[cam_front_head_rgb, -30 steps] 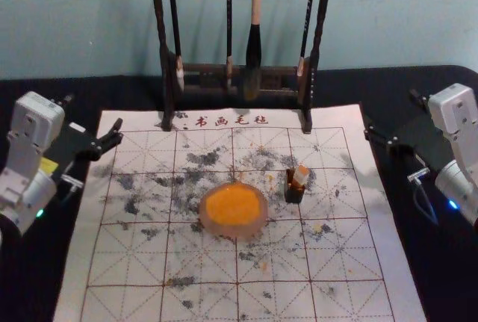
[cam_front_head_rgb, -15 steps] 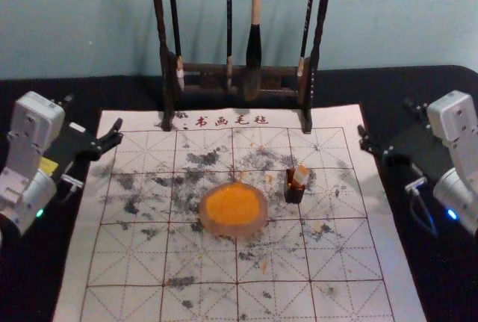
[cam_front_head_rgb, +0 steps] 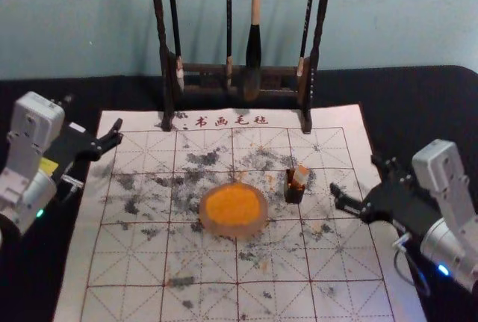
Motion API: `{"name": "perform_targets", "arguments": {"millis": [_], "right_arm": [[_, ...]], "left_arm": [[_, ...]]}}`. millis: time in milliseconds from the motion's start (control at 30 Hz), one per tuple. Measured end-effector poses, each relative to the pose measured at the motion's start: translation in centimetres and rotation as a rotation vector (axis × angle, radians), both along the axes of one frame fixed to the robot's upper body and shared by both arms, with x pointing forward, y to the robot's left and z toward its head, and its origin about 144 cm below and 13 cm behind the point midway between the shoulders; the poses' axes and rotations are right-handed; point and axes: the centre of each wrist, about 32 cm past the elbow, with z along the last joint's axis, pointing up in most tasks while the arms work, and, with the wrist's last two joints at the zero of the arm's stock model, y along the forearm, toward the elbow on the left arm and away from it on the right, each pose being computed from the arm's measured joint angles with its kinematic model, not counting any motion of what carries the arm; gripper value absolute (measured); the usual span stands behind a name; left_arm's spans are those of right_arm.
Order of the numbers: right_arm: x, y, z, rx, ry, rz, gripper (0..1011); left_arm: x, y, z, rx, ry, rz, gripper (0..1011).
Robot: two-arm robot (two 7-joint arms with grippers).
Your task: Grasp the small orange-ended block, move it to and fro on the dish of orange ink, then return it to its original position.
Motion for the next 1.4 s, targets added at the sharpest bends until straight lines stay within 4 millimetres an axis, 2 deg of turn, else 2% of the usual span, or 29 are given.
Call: {"name": "perform_targets", "arguments": {"millis": [333,900,1400], "right_arm": [[-1.0,1.8,-0.7,0.06,0.031,0.094,1000],[2.4,4.3,-1.5,0.13,0.03,0.116,1000],[3.5,5.0,-1.6,0.133,0.058,0.135,1000]], "left_arm": [[0.0,0.0,0.0,0.0,0.0,0.0,1001],[0.0,0.0,0.0,0.0,0.0,0.0,1001],[0.0,0.0,0.0,0.0,0.0,0.0,1001]]}}
